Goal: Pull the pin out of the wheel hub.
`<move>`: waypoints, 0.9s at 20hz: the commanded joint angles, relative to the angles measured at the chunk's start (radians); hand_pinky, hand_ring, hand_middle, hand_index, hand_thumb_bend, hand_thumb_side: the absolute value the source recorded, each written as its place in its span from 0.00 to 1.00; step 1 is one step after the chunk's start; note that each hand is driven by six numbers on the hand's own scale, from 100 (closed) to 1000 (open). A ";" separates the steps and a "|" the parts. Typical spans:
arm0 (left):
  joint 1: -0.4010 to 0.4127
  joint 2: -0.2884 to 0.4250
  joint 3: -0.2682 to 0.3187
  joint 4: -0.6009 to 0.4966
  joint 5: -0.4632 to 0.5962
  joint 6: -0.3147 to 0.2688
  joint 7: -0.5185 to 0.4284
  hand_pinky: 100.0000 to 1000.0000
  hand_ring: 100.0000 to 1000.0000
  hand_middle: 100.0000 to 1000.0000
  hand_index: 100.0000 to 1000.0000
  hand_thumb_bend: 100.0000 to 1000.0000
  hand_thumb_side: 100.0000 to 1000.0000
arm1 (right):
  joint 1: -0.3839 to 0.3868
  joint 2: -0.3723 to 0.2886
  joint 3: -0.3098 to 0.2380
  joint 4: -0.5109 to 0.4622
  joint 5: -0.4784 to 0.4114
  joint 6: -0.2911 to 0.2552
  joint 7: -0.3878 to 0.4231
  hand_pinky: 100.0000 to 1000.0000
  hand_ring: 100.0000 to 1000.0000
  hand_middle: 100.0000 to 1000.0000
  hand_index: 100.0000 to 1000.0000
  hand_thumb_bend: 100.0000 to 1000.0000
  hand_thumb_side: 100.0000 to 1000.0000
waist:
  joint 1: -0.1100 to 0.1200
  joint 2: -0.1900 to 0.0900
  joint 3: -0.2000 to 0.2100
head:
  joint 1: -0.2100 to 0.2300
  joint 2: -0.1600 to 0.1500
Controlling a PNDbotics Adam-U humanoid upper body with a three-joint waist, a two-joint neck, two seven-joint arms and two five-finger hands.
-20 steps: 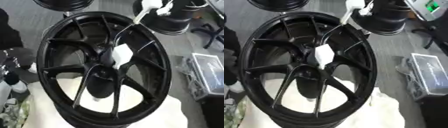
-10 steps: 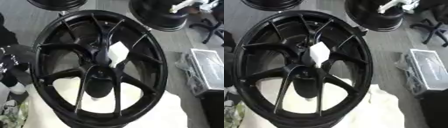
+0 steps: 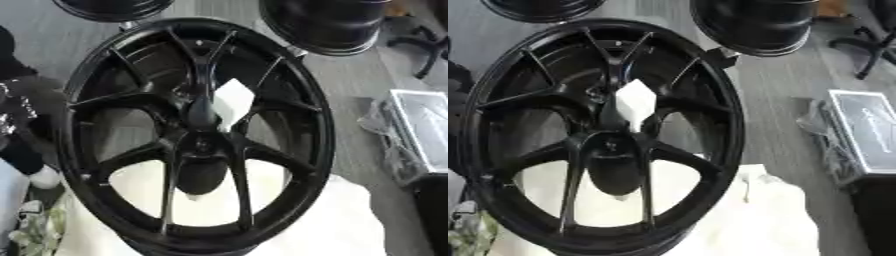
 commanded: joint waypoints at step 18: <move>-0.011 0.006 0.009 -0.021 0.017 0.002 0.012 0.86 0.81 0.78 0.74 0.04 0.88 | -0.099 0.079 -0.049 -0.080 -0.328 0.011 -0.343 0.87 0.79 0.73 0.84 0.00 0.44 | 0.005 -0.021 0.014 | -0.012 -0.017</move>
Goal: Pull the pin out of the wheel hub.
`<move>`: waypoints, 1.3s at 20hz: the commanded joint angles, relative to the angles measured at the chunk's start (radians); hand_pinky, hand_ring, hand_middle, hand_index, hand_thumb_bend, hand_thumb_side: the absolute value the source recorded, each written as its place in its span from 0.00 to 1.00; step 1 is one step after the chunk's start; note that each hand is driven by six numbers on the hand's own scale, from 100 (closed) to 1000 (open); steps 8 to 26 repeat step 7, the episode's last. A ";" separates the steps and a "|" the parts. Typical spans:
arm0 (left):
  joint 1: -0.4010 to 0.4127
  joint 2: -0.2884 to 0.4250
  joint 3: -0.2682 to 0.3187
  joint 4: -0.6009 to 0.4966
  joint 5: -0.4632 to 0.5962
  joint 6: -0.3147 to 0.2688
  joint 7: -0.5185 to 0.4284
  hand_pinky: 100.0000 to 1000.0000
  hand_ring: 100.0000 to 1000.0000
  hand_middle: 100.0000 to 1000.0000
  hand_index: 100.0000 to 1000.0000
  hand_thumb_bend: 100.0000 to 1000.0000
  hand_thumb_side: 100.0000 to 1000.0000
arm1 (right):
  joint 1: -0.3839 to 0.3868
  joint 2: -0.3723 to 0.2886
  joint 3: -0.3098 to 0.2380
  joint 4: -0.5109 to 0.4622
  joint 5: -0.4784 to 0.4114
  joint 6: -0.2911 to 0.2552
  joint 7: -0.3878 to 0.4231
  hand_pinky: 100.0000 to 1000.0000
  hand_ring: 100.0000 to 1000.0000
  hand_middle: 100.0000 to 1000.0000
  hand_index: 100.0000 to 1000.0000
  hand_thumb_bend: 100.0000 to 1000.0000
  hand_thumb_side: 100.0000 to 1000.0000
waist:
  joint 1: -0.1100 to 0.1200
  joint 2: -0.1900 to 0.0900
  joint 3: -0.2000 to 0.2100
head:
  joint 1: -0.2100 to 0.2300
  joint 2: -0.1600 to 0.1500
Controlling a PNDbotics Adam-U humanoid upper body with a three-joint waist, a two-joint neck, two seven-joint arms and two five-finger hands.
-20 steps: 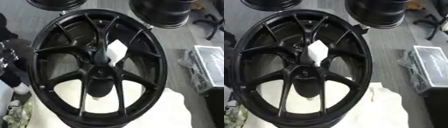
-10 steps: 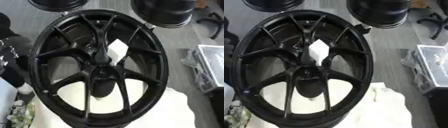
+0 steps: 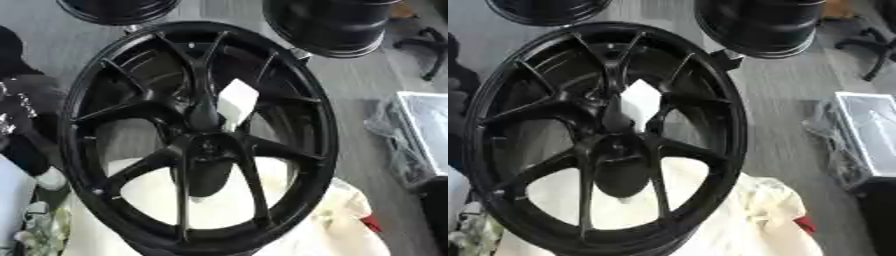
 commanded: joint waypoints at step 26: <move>-0.032 -0.015 -0.004 -0.014 0.028 0.007 0.026 0.86 0.81 0.77 0.74 0.05 0.88 | -0.160 0.136 0.076 -0.101 -0.356 -0.077 -0.115 0.88 0.80 0.75 0.86 0.00 0.71 | 0.000 -0.013 0.028 | -0.023 -0.020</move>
